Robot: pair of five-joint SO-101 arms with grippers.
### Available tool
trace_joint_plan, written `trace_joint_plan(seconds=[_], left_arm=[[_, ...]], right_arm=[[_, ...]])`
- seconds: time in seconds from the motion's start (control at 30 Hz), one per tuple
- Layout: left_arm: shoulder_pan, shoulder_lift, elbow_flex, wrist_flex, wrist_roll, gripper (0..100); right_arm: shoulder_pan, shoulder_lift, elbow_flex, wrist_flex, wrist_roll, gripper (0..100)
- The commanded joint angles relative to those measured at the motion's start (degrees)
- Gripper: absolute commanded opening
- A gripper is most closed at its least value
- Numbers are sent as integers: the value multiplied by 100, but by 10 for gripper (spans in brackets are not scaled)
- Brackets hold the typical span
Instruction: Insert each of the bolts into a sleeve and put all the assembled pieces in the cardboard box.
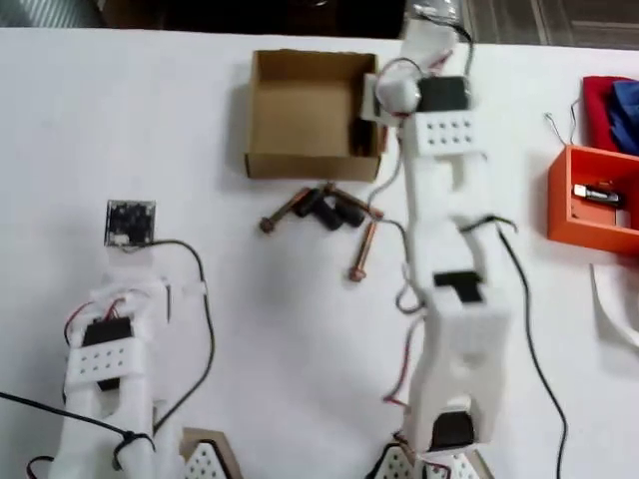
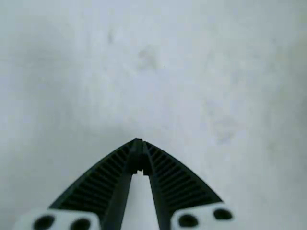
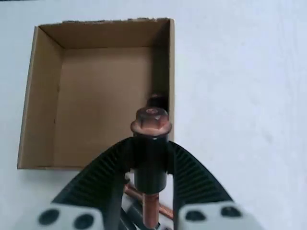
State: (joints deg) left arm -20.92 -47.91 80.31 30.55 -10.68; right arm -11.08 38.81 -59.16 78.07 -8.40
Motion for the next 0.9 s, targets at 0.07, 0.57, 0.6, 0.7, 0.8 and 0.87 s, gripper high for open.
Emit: trace_joint_plan(seconds=[0.07, 0.57, 0.6, 0.7, 0.8, 0.87], left_arm=[[-53, -79, -66, -105, 44, 26], [-35, -62, -57, -220, 44, 26], [26, -62, -48, -220, 44, 26], [220, -70, 13, -229, 26, 26], [255, -79, 22, -229, 26, 26], [255, -79, 22, -229, 26, 26]], right_arm=[[-295, 1393, -2532, 57, -114, 22], [-418, 2404, -2488, -1270, -105, 21], [-391, 2448, -2382, -1385, -97, 21], [-365, 2475, -1943, -1710, -97, 21], [-365, 2475, -1600, -1912, -97, 21], [-382, 2484, -1442, -1947, -97, 21]])
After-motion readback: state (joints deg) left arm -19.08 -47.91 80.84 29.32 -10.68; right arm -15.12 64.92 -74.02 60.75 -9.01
